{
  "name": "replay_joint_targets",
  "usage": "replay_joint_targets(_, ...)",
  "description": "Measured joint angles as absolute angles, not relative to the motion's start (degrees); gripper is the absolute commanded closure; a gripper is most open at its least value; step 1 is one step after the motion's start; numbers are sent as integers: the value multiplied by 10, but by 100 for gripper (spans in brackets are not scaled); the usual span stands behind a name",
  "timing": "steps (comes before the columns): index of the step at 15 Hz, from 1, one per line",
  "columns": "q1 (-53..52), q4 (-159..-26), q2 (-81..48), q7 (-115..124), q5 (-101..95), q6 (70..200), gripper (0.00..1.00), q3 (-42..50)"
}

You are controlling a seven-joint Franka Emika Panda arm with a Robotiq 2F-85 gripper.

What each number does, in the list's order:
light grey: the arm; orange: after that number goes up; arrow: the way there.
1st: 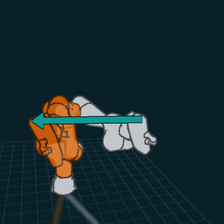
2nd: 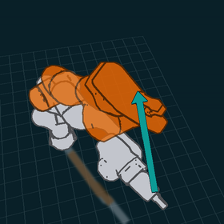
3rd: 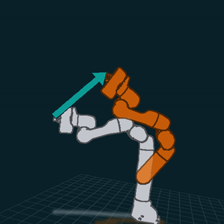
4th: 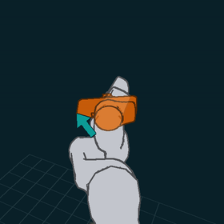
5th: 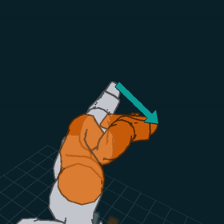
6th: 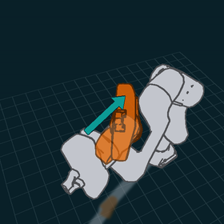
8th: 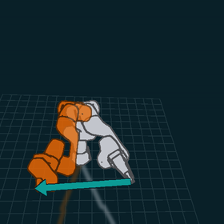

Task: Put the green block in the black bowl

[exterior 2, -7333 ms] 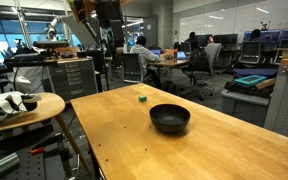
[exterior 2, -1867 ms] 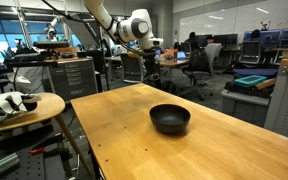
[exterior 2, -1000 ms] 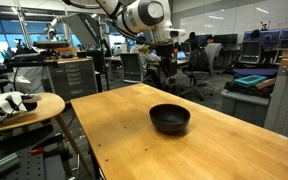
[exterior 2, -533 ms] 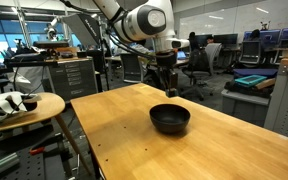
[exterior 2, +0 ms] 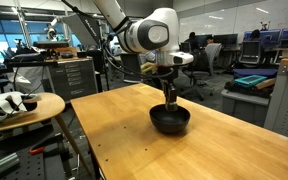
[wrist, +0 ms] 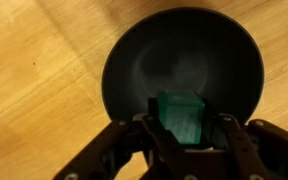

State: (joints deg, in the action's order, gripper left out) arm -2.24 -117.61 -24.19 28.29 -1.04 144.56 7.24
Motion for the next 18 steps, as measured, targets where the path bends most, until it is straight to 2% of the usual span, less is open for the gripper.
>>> replay_joint_targets(4,-20,-1176,-265,283,22,1453,82,72)
replay_joint_targets(5,-20,-1176,-270,283,27,1455,62,72)
replay_joint_targets(6,-20,-1176,-275,283,31,1457,32,71)
replay_joint_targets(7,-20,-1176,-279,283,35,1457,32,71)
replay_joint_targets(11,-20,-1175,-284,283,43,1458,2,65)
replay_joint_targets(18,-23,-1174,-266,282,44,1458,0,63)
